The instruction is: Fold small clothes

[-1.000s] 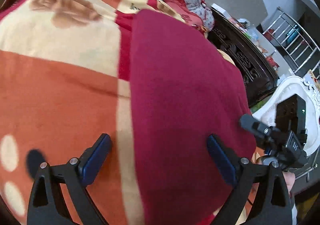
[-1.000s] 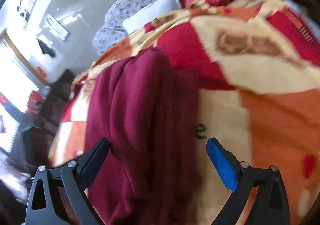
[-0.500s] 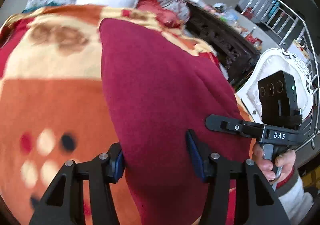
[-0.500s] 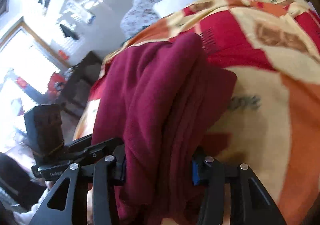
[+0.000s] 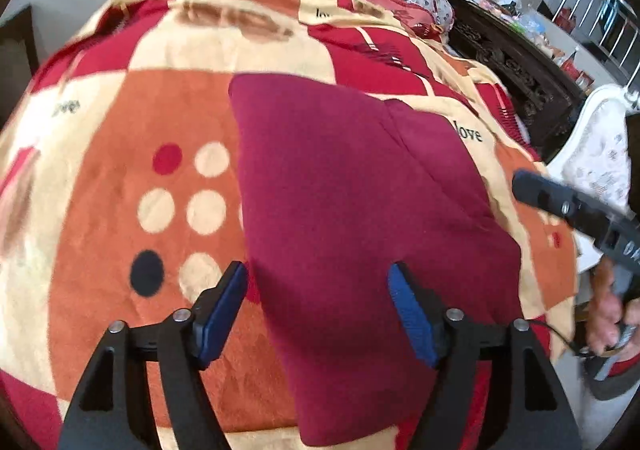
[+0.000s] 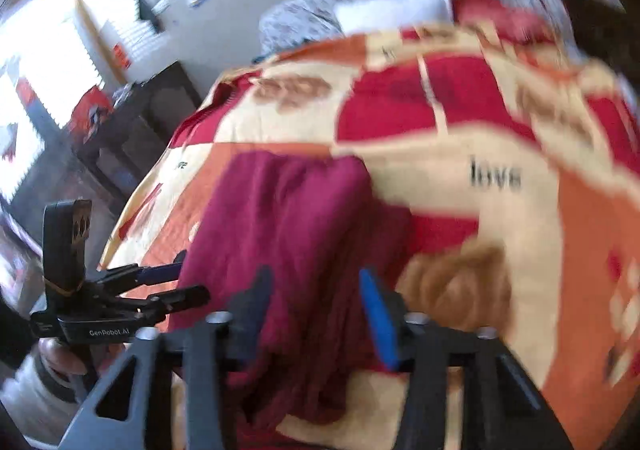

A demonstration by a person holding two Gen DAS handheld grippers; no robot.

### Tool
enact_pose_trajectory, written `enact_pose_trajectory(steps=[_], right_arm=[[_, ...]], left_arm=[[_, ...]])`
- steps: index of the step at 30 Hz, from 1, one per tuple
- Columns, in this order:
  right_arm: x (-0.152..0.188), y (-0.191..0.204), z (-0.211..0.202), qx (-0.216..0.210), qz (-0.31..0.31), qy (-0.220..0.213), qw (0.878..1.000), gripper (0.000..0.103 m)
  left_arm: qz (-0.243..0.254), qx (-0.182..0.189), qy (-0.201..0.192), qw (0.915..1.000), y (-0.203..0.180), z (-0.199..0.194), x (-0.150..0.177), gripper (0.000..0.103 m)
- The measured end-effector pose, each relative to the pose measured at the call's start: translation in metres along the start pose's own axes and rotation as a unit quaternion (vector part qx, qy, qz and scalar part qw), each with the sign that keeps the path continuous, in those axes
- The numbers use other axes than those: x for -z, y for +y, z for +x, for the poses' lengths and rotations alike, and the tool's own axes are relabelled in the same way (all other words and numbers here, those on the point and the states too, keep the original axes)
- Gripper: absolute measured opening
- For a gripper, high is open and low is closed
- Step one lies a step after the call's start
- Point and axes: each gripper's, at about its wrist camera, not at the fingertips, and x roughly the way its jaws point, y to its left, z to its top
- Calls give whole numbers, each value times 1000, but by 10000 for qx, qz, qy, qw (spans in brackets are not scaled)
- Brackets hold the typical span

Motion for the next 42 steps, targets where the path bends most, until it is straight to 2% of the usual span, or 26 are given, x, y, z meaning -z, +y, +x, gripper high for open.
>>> enact_pose_trajectory(steps=[2,3,4,5,6,7,9,11,16,17,20,21,23,25,28,32,34,37,38,39,40,42], right_arm=[[-6,10,15,-93,-120,30,9999,34],[-8,16,33,25,-273,203,9994,32],[-14,15,49,304,-465,352,9978,30],[-12,13,64,754,-712,483,9934,18],[-8,8,74,1133,-855,561,9883,11],[-4,0,80,1212,-791,561,9879,11],[-4,-14,68,848,-275,471,9949,11],[-1,-18,48,708,-162,400,9966,11],[24,22,5,353,-717,294,9964,14],[32,29,3,351,-837,309,9954,16],[60,36,11,1028,-1213,463,9862,16],[68,30,15,1083,-1140,551,9860,16],[78,16,14,834,-710,473,9929,17],[75,13,6,729,-544,368,9952,17],[68,22,-18,669,-569,163,9960,21],[66,50,-30,171,-839,96,9963,24],[73,59,-17,338,-1059,286,9934,24],[90,47,6,1138,-1269,644,9833,24],[95,38,8,1174,-1144,661,9843,30],[97,27,7,1023,-881,632,9888,32],[97,19,5,821,-585,587,9932,32],[98,20,0,789,-542,513,9941,32]], left_arm=[[196,-215,-14,9996,-9,5,3,74],[269,-326,-4,9991,-14,10,6,74],[284,-370,-34,9989,-9,10,7,75],[284,-380,-82,9988,-8,11,9,76],[267,-336,-120,9990,-9,11,11,78],[247,-316,-137,9991,-8,11,10,78],[228,-404,-162,9988,-8,11,9,78],[264,-503,-223,9981,-10,12,10,78],[236,-654,-366,9969,-11,11,12,79],[208,-673,-375,9968,-11,11,13,79],[139,-657,-419,9969,-11,9,16,80],[144,-657,-425,9968,-11,8,17,82],[209,-733,-443,9961,-14,7,19,83],[324,-868,-506,9944,-18,6,19,83],[430,-1020,-557,9923,-21,3,20,83],[336,-1000,-531,9930,-22,3,19,83],[260,-972,-532,9935,-20,3,20,83],[214,-935,-544,9939,-18,1,22,86],[210,-929,-552,9939,-17,3,22,90],[206,-948,-567,9937,-17,4,23,90],[202,-984,-595,9932,-17,6,24,90],[157,-1009,-631,9928,-17,7,25,91]])
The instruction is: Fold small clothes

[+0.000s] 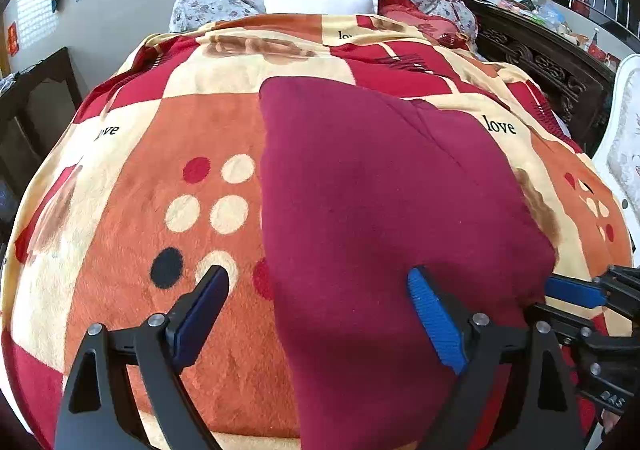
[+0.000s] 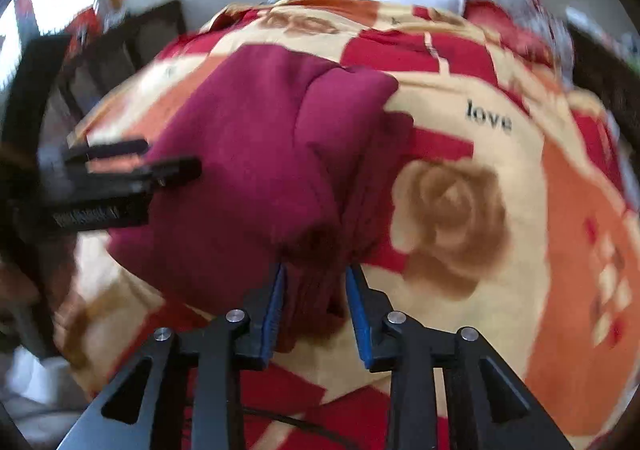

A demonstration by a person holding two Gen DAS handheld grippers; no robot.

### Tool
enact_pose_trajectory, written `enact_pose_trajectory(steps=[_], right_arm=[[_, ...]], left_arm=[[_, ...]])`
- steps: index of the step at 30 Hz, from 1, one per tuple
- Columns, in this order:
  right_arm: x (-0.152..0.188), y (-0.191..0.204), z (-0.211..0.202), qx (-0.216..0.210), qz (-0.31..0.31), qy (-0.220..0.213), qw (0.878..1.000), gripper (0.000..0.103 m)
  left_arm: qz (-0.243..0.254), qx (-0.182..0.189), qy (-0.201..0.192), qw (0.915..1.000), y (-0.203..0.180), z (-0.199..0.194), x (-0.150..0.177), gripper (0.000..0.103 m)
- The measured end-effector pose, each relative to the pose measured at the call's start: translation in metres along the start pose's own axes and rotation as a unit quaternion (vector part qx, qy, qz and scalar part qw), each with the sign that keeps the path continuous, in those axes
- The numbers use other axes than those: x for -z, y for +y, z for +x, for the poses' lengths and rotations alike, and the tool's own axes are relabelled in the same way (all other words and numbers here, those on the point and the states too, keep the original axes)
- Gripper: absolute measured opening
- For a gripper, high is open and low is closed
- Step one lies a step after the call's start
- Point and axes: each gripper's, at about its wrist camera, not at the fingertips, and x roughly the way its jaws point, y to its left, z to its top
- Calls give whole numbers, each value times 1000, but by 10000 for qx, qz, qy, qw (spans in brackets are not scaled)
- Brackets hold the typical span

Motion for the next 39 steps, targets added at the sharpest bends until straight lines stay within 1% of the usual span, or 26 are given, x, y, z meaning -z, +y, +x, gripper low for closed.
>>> enact_pose_trajectory(steps=[2,4,5,6,8,10,12,14,17,19,21,23,26,32,39], right_arm=[[-1,6,-11,101,-136,-55,9998,34],[-2,8,-27,22,-72,-218,9997,39],[-3,7,-34,-14,20,-312,9995,47],[-5,6,-40,7,129,-416,9991,59],[-6,9,-50,187,333,-621,9973,69],[-7,12,-54,230,495,-708,9960,69],[-8,14,-56,344,673,-724,9945,73],[-7,14,-54,550,776,-669,9932,76],[-6,10,-52,610,933,-598,9920,78],[-5,7,-52,704,1049,-621,9900,78],[-4,5,-53,803,1125,-698,9879,81],[-4,5,-52,876,1162,-721,9867,84],[-7,7,-50,955,1170,-755,9856,85],[-12,12,-39,965,1120,-744,9862,88],[-16,18,-32,982,1015,-696,9875,91]], left_arm=[[-100,-31,-37,9999,2,-2,1,91],[-121,-98,-116,9998,2,-6,2,91],[-101,-165,-161,9997,1,-9,3,91],[-71,-225,-183,9996,-1,-11,3,91],[47,-361,-239,9990,-7,-17,4,91],[154,-437,-307,9985,-12,-24,4,91],[157,-434,-382,9982,-14,-31,5,91],[85,-389,-483,9980,-14,-38,5,91],[-46,-360,-562,9978,-12,-46,6,91],[-106,-347,-575,9977,-10,-49,6,91],[-169,-349,-570,9976,-7,-52,7,91],[-208,-351,-576,9975,-5,-54,8,91],[-264,-384,-616,9970,-1,-58,10,91],[-311,-447,-692,9961,5,-65,11,91],[-366,-476,-651,9961,10,-62,12,91]])
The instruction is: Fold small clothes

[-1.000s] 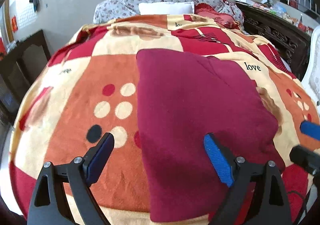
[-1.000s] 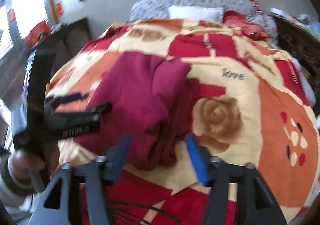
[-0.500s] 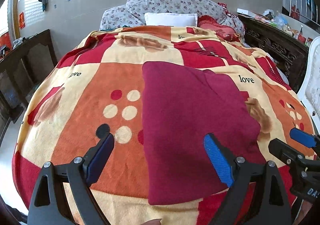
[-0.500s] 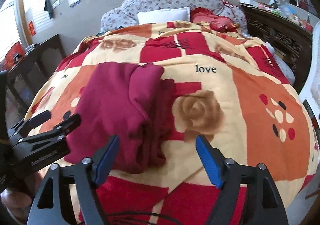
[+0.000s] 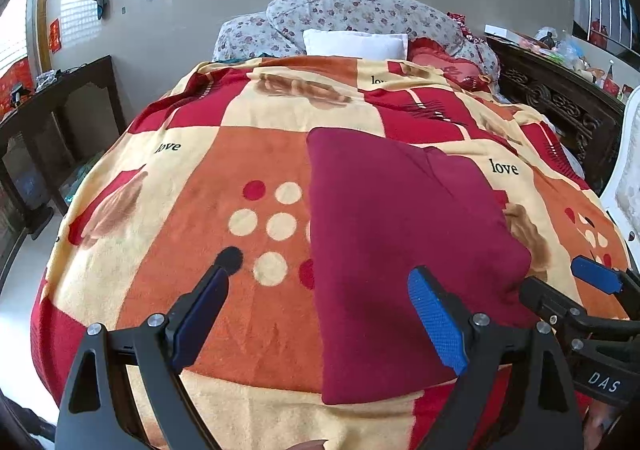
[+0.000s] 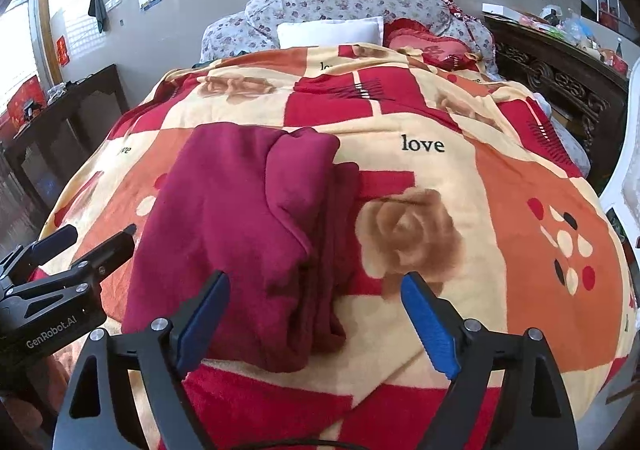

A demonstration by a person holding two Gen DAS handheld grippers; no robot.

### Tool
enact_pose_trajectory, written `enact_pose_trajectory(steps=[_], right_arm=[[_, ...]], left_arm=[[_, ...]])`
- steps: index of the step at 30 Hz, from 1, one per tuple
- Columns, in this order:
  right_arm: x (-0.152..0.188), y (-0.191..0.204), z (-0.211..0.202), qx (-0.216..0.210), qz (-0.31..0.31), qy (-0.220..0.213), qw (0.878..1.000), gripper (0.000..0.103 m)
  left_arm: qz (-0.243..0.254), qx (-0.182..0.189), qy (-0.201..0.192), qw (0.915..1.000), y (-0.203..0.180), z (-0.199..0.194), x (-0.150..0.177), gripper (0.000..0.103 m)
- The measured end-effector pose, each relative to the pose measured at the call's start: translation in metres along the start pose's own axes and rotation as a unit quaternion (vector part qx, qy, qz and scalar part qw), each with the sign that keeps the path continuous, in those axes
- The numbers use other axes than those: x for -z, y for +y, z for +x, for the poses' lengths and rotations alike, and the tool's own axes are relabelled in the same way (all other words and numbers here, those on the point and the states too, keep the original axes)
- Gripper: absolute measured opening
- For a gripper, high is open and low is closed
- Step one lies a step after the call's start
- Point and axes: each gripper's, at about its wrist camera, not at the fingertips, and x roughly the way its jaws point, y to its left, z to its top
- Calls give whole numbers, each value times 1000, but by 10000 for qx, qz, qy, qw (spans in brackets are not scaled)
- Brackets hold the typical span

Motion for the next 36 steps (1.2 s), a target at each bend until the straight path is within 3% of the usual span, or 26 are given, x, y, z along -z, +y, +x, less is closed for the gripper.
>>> enact_pose_trajectory(steps=[36], right_arm=[[3,8,15,-44,-67,222,9997,92]], left_arm=[[31,79,127,9999,2,11,3,91]])
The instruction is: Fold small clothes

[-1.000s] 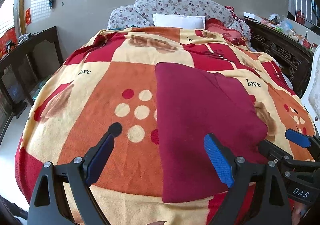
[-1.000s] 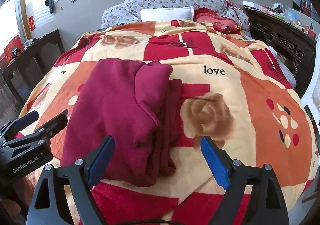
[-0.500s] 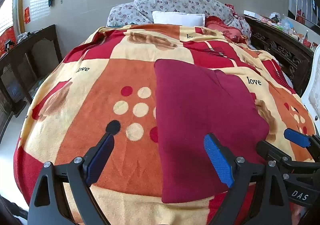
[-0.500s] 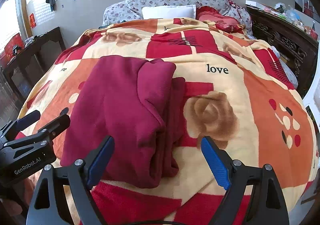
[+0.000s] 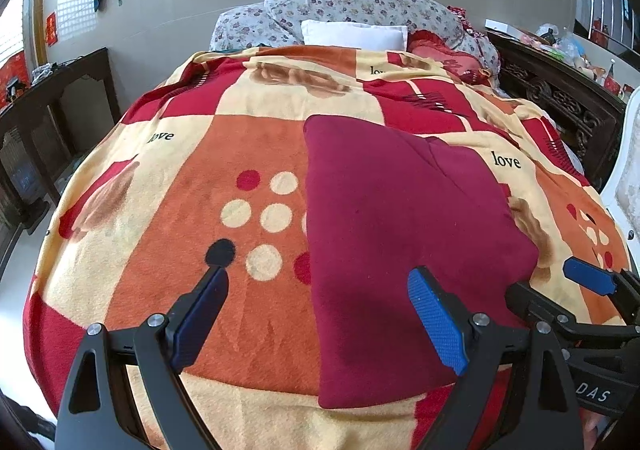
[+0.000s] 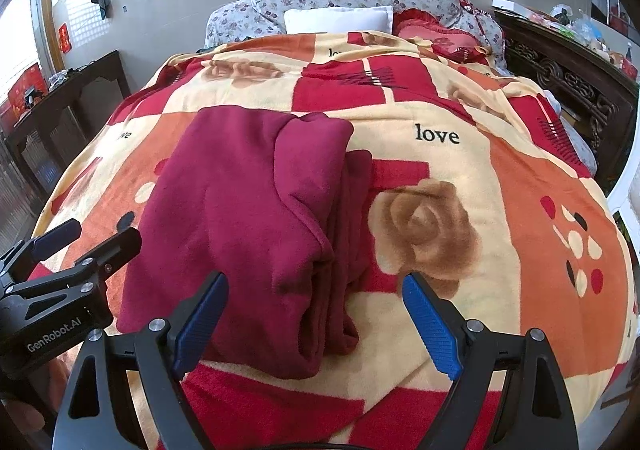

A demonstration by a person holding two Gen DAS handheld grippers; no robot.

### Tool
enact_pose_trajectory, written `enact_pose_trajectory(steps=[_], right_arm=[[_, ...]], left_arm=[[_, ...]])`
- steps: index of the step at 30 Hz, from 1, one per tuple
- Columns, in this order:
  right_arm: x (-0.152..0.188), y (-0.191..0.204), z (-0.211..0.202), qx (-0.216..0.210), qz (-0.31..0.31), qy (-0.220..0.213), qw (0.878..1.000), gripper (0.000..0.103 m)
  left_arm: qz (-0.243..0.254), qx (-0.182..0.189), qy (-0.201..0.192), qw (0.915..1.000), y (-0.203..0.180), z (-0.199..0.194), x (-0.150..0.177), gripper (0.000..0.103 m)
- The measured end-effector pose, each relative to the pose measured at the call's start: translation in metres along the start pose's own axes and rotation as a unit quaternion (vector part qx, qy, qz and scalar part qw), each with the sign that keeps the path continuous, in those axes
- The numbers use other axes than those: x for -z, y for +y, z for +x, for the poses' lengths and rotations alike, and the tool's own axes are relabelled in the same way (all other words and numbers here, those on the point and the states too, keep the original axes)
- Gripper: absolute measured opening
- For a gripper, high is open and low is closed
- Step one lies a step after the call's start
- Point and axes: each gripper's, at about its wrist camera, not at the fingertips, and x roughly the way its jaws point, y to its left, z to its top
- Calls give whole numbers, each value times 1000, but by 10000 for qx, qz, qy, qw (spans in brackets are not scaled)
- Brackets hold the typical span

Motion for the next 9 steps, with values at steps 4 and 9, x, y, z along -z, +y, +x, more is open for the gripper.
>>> enact_pose_trajectory(steps=[4,9], right_arm=[[1,-1,4,6,-19,71,10000,92],[0,-5,5,15,3,95,10000,92]], left_arm=[[64,-3,-42,10000,-2,2,0,91],[-60,46,55,10000,3,8,-1,91]])
